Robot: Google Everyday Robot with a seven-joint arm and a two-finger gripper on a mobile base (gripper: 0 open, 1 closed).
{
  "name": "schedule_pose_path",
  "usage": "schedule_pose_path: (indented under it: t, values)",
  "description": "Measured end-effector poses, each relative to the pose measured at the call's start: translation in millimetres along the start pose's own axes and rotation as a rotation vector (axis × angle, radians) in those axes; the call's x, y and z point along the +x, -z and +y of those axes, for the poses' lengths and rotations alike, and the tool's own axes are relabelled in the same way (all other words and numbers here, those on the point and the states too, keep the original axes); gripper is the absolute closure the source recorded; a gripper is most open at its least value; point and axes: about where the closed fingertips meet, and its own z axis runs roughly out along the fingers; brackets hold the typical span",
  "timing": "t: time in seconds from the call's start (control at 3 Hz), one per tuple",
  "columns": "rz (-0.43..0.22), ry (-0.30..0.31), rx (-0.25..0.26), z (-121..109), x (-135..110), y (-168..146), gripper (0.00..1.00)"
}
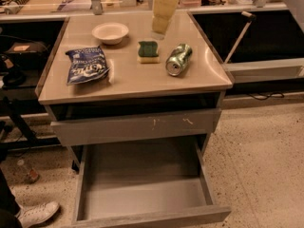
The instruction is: Place sponge into middle drawer
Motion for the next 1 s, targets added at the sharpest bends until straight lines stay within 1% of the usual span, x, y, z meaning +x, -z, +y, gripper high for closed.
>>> schedule_pose_path:
  t: [0.33,0.67,1.0]
  values:
    - [0.014,-0.004,-0.016,-22,-25,-36,0.00]
    - [0.016,0.006,-0.024,-44,-59,-66,0.00]
    - [-0.016,-0.002,0.005,-56,-68,-66,0.00]
